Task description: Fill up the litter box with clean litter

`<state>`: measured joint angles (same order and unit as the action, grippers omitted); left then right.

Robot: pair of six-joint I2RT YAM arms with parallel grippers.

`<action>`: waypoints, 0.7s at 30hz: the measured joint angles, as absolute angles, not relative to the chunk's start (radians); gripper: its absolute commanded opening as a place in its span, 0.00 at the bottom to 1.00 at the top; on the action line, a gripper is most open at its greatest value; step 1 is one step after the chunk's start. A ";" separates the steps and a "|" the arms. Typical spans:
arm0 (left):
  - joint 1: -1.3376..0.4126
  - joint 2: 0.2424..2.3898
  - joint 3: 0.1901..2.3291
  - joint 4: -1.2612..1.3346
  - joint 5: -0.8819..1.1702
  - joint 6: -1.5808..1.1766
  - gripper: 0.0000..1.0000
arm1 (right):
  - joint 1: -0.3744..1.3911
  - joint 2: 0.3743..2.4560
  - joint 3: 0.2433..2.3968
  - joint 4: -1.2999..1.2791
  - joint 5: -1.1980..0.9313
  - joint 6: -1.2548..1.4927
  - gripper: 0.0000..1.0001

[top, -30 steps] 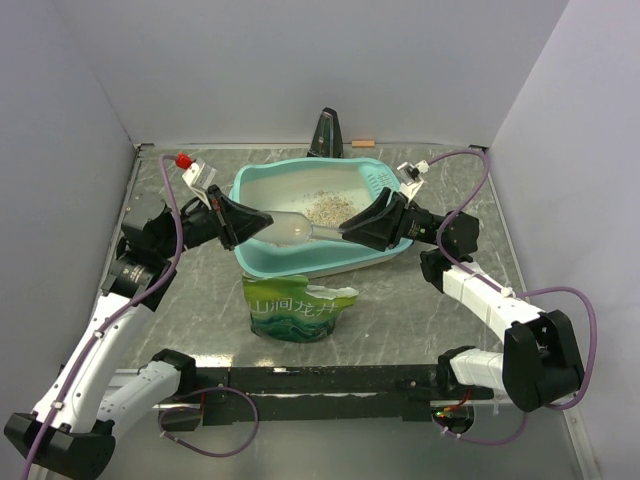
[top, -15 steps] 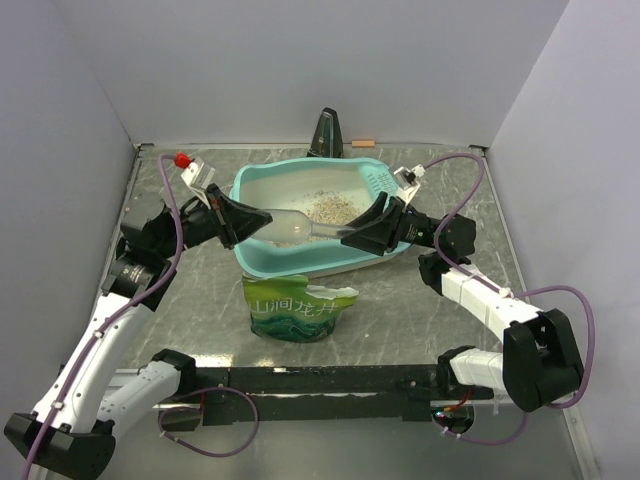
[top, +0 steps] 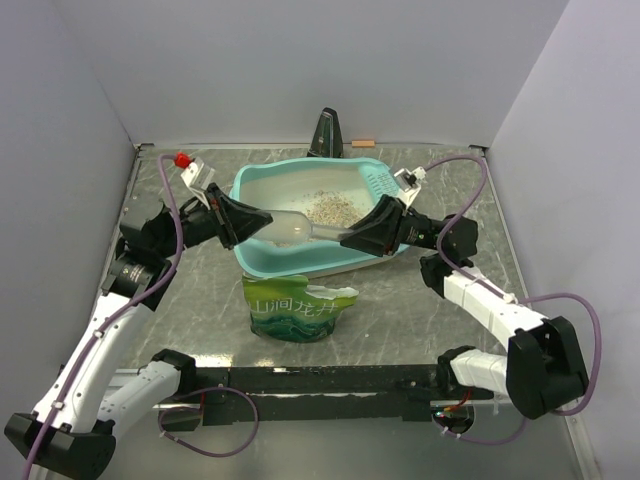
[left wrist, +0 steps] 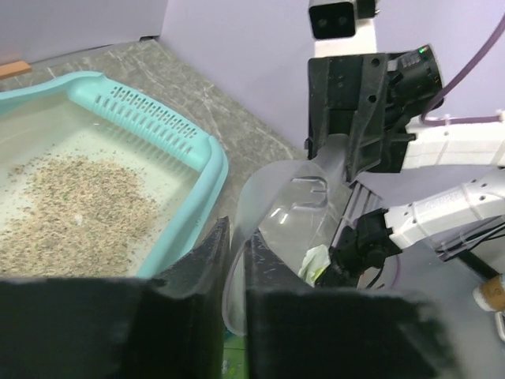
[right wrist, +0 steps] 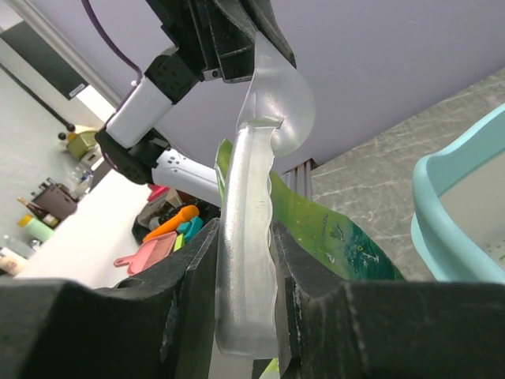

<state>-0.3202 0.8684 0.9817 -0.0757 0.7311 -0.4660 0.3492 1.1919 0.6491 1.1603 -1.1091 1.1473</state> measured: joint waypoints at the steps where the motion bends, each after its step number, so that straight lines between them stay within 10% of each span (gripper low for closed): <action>1: -0.320 0.868 0.982 -0.079 0.731 -0.460 0.47 | 0.349 1.184 0.649 1.145 -1.110 1.135 0.00; 4: -0.320 0.868 0.982 -0.106 0.732 -0.430 0.79 | 0.351 1.136 0.651 1.035 -1.109 1.058 0.00; 7: -0.320 0.865 0.982 -0.148 0.740 -0.403 0.89 | 0.351 1.072 0.670 0.839 -1.101 0.947 0.00; 21: -0.320 0.722 0.957 -0.314 0.813 -0.282 0.90 | 0.361 0.844 1.039 -0.258 -0.795 0.429 0.00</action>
